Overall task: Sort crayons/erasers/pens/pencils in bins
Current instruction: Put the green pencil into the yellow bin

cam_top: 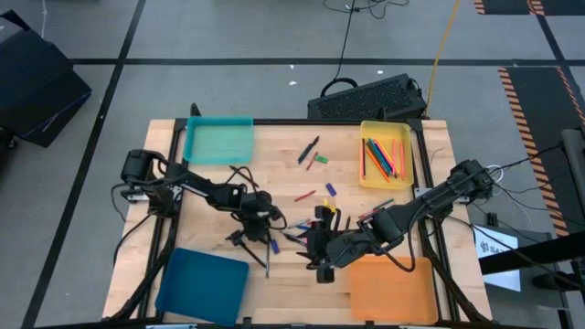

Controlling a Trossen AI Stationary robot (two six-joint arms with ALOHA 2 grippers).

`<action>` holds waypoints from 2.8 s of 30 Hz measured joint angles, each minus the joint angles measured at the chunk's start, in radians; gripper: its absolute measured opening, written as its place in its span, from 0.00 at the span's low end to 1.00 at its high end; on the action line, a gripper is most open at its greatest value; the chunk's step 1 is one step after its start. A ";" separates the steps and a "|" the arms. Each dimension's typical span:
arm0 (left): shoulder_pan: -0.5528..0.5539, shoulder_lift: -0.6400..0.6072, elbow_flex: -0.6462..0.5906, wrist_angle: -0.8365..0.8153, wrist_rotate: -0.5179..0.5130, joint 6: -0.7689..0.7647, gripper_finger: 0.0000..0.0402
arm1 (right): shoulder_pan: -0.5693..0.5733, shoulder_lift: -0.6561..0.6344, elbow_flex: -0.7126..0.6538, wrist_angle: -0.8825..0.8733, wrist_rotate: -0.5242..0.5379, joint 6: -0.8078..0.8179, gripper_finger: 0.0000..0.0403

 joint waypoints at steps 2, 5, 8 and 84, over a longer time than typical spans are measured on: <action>0.001 0.001 -0.012 0.005 0.008 -0.011 0.22 | 0.000 0.000 0.000 0.013 0.000 -0.012 0.43; -0.001 0.000 -0.021 0.006 0.008 -0.045 0.22 | 0.000 0.000 0.000 0.019 0.001 -0.036 0.43; -0.003 0.000 -0.021 -0.003 0.000 -0.111 0.22 | 0.000 0.000 0.000 0.021 0.002 -0.044 0.43; -0.130 0.299 0.033 0.523 0.104 -0.373 0.08 | -0.005 0.000 0.000 -0.018 -0.003 -0.044 0.43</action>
